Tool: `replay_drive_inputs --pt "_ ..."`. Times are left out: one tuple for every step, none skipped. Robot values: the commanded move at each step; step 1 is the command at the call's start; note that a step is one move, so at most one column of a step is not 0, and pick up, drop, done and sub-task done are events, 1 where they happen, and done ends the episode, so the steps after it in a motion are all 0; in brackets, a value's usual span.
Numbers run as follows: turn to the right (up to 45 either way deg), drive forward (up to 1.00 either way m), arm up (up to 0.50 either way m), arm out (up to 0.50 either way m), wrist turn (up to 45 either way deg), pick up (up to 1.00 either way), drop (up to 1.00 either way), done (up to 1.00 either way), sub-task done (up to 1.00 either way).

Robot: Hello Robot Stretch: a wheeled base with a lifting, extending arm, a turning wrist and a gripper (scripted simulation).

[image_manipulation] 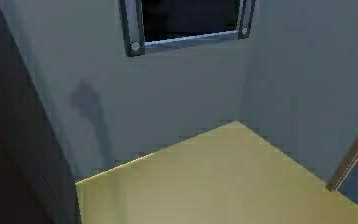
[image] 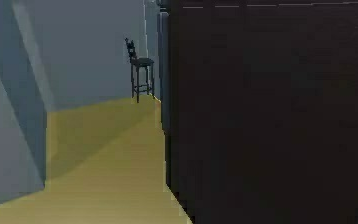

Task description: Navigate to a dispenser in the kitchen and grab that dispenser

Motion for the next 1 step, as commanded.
replay_drive_inputs --pt "-45.0 0.0 0.0 0.0 0.0 0.0 0.0 0.0 0.0"
